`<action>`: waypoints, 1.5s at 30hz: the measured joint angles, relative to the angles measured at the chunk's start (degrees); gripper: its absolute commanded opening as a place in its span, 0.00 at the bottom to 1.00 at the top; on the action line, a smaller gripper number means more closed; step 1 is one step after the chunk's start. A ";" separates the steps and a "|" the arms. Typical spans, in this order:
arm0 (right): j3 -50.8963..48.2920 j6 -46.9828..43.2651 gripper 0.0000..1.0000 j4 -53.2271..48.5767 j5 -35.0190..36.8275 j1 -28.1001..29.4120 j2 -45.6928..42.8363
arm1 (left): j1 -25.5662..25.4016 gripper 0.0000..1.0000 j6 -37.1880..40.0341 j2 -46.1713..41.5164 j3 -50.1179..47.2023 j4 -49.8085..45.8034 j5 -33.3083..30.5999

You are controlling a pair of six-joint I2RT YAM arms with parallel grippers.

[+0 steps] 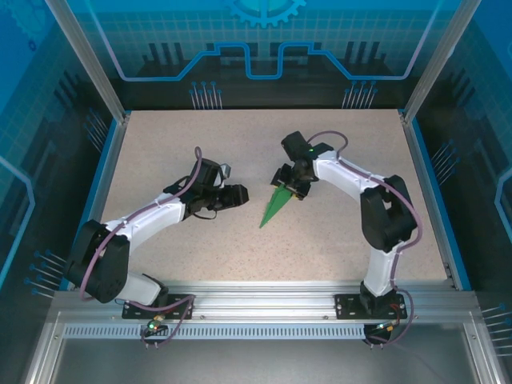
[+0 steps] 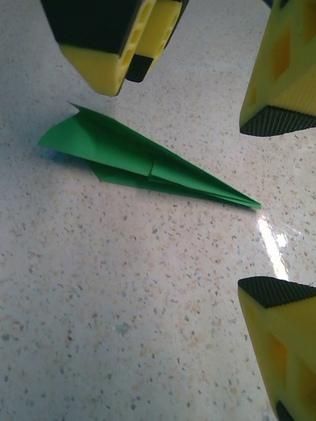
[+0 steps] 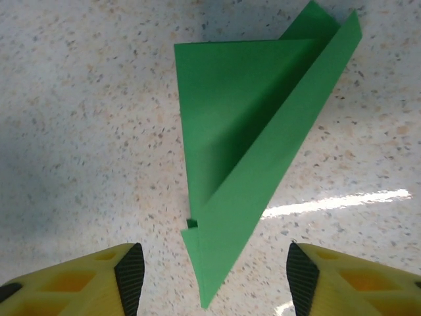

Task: Fold a paper plane with a square sheet of paper (fold left side to right side)
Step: Pick up the paper plane at the center of the table, then place the paper plane at the center of the table.

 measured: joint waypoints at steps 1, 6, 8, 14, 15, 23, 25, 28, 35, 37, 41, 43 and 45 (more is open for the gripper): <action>0.59 0.57 0.60 -0.37 0.22 0.20 1.01 | 0.00 0.62 -0.02 0.00 -0.22 -0.04 -0.17; 1.53 2.67 0.39 -1.90 0.31 0.87 5.22 | 0.00 0.62 -0.22 0.00 -0.79 -0.09 -0.87; 1.53 3.02 0.28 -2.32 0.11 0.98 6.16 | 0.00 0.63 -0.22 0.00 -0.79 -0.15 -1.29; 1.22 1.97 0.00 -3.15 0.09 1.18 5.27 | 0.00 0.63 -0.22 0.00 -0.79 -0.48 -1.92; 0.83 1.53 0.00 -3.15 0.13 1.27 4.52 | 0.00 0.63 -0.22 0.00 -0.79 -0.48 -1.95; -10.71 -5.11 0.00 4.28 -3.91 2.89 -11.63 | 0.02 0.69 -0.13 -1.60 -0.76 -1.75 -4.13; -15.23 -7.41 0.00 8.59 -6.32 3.65 -16.15 | 0.13 0.71 -0.17 -2.40 -0.76 -2.01 -4.94; -21.03 -10.78 0.00 14.29 -9.70 4.26 -20.41 | 0.28 0.72 -0.20 -3.69 -0.76 -2.05 -6.32; -32.13 -17.44 0.00 23.85 -16.37 2.60 -17.35 | 0.37 0.73 -0.20 -4.37 0.00 -2.29 -7.32; -33.79 -19.06 0.00 24.37 -16.41 1.64 -16.04 | 0.37 0.73 -0.22 -4.37 0.13 -2.43 -7.30; -35.08 -22.45 0.00 23.45 -15.87 -0.35 -15.87 | 0.37 0.73 -0.22 -4.31 0.22 -2.60 -7.30; -35.01 -24.02 0.02 22.69 -15.02 -0.87 -15.87 | 0.39 0.73 -0.20 -4.17 0.33 -2.69 -7.30; -34.99 -25.53 0.03 21.35 -14.19 -1.44 -15.87 | 0.37 0.73 -0.20 -4.04 0.48 -2.69 -7.28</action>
